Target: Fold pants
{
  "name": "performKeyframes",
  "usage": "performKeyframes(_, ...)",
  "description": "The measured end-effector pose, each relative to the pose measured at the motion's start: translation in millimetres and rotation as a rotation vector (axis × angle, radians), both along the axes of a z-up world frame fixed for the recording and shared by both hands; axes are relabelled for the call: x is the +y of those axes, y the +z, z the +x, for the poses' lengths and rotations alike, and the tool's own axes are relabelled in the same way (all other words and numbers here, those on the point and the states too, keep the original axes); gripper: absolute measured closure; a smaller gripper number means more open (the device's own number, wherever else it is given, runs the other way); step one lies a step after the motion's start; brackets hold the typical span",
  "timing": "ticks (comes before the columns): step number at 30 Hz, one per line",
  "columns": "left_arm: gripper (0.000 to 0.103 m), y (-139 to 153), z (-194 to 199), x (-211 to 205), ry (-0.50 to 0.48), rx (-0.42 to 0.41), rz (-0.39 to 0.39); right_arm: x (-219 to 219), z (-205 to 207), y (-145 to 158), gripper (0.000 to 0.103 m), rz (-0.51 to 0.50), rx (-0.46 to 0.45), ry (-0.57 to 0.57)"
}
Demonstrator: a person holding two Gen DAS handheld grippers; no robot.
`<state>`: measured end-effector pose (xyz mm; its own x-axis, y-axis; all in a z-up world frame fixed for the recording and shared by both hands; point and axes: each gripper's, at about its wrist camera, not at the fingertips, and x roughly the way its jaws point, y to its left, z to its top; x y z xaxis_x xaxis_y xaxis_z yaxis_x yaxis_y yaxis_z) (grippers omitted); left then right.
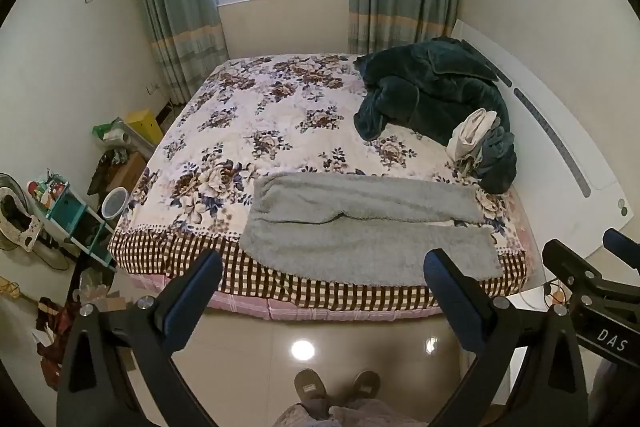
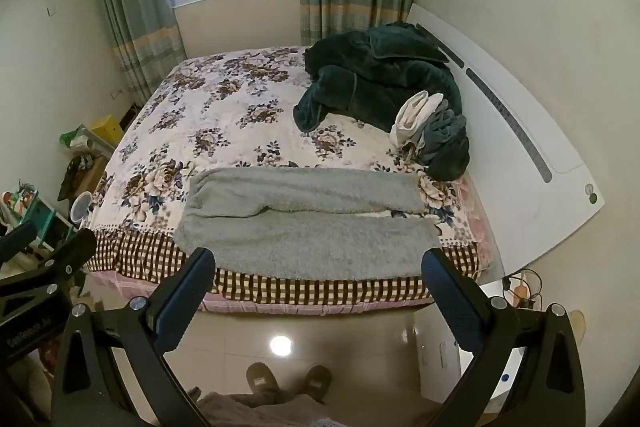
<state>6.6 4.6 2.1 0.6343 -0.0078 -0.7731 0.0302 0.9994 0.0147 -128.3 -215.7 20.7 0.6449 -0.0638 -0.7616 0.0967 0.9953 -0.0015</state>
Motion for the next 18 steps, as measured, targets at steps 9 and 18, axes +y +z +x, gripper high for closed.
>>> performKeyframes(9, 0.0, 10.6, -1.6, -7.5, 0.002, -0.009, -0.003, 1.0, 5.7, 10.9, 0.0, -0.004, 0.0, 0.003)
performKeyframes(18, 0.0, 12.3, -1.1, -5.9, 0.002, -0.013, -0.003, 3.3, 5.1, 11.6, 0.0, -0.004, -0.004, 0.003)
